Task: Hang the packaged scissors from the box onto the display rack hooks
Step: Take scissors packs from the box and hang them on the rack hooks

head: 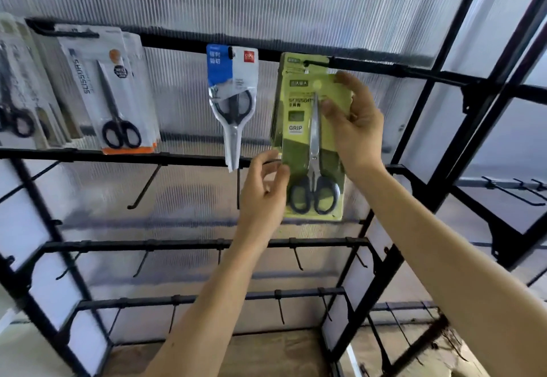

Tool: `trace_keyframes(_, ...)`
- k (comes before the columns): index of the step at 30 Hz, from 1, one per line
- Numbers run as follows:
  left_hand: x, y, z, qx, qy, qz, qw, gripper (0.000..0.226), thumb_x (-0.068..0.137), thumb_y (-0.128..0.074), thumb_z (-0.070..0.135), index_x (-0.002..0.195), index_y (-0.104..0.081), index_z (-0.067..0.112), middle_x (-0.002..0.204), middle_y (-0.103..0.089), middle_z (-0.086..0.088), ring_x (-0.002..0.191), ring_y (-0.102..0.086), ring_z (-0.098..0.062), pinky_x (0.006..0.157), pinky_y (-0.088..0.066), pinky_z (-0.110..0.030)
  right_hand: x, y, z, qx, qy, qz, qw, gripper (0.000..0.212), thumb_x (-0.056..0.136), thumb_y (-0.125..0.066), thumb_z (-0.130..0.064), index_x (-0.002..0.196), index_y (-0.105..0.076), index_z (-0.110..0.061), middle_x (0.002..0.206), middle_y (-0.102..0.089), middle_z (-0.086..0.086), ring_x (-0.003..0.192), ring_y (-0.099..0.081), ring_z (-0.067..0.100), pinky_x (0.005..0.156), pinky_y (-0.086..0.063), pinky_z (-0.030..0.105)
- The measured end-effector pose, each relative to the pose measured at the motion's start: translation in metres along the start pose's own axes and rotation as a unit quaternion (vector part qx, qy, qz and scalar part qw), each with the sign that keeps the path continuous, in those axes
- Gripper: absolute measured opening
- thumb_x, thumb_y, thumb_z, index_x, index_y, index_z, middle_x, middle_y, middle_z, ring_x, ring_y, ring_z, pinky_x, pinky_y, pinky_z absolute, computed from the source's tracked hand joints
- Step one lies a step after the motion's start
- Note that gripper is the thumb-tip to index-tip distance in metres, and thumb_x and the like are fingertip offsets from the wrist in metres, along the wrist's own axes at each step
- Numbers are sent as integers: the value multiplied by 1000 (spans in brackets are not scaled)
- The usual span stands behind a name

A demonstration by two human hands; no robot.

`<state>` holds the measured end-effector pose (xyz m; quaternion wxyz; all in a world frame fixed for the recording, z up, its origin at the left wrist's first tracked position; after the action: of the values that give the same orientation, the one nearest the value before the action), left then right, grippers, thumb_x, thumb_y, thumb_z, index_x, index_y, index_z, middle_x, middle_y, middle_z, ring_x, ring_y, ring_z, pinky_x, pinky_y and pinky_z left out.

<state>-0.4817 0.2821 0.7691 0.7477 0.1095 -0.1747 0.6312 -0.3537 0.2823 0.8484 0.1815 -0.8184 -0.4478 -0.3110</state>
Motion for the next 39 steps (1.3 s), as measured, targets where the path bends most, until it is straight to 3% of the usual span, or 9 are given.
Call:
trace_keyframes(7,15,-8,-3,-15,11,7,1000,21,93,-49,26,114,-52,22,108,-60,7,85,-61,2,77,-51,-25,45,6,-7,9,21,-1,1000,41,87,-58,-3,122,-51,-23,105,-61,-8,88,-63,3,78,-52,19)
trace_keyframes(13,24,-19,-2,-18,19,29,999,16,94,-48,21,109,-54,23,109,-63,2,94,-62,-16,76,-50,-28,47,14,-2,15,6,-10,1000,40,87,-58,-2,123,-52,-18,98,-63,-11,81,-66,12,73,-56,26)
trace_keyframes(17,22,-26,-5,-22,24,23,999,15,96,-46,20,106,-54,27,110,-63,0,96,-62,-18,77,-51,-30,43,19,7,-1,-23,-31,999,45,87,-59,-4,131,-49,-14,111,-66,8,90,-66,26,80,-57,36)
trace_keyframes(24,20,-17,-8,31,-5,71,997,20,94,-49,14,111,-55,20,110,-59,15,99,-55,2,78,-44,-6,65,5,34,-45,-68,-48,996,48,87,-57,-10,132,-47,-25,112,-65,1,97,-64,20,85,-55,39)
trace_keyframes(30,13,4,-8,83,-8,97,992,20,93,-50,16,111,-54,25,106,-54,21,102,-51,2,79,-41,-6,89,-14,60,-243,-105,-145,953,71,85,-54,1,143,-29,-30,125,-48,6,93,-52,16,59,-42,1)
trace_keyframes(32,9,11,-9,87,-1,92,992,18,94,-49,17,110,-55,24,108,-57,15,102,-52,2,76,-42,-2,83,-15,67,-285,-121,-178,934,58,89,-56,-12,141,-36,-28,134,-39,6,103,-46,18,76,-42,3)
trace_keyframes(34,5,14,-10,89,10,71,994,15,94,-49,17,104,-58,23,103,-58,16,99,-53,3,78,-43,-4,71,-12,76,-323,-148,-201,913,46,89,-57,-27,134,-47,-26,142,-31,5,124,-39,27,103,-39,29)
trace_keyframes(37,1,6,-12,95,29,27,995,13,94,-48,19,98,-60,23,97,-57,20,95,-52,5,85,-44,-17,45,3,82,-361,-172,-230,887,36,90,-56,-28,126,-56,-23,148,-29,0,138,-20,24,109,-19,30)
trace_keyframes(39,-4,-5,-17,103,34,-7,994,14,94,-47,19,98,-60,23,96,-57,21,94,-51,5,87,-44,-21,29,20,82,-356,-170,-212,894,32,90,-57,-26,121,-61,-22,145,-36,0,137,-24,21,108,-19,29)
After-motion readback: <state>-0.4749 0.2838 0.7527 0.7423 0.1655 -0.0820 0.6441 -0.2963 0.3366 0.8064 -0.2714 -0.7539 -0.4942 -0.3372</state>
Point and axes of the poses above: each hand's wrist, its own x-axis towards the middle knuckle, its own y-axis out of the back of the hand, z = x × y, the point moved 1 cm from there along x, towards the middle knuckle
